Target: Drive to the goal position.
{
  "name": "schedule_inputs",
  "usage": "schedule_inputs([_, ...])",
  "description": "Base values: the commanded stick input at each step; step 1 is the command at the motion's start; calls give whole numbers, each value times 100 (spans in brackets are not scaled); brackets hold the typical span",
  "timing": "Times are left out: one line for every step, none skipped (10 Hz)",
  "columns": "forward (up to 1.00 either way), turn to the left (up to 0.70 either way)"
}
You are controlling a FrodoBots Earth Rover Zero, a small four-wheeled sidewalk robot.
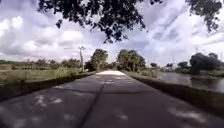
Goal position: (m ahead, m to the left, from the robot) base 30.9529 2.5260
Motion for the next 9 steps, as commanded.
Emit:
schedule_inputs([100, 0])
schedule_inputs([100, 0])
schedule_inputs([100, 0])
schedule_inputs([100, 0])
schedule_inputs([100, 0])
schedule_inputs([100, 0])
schedule_inputs([100, 0])
schedule_inputs([100, 0])
schedule_inputs([100, 0])
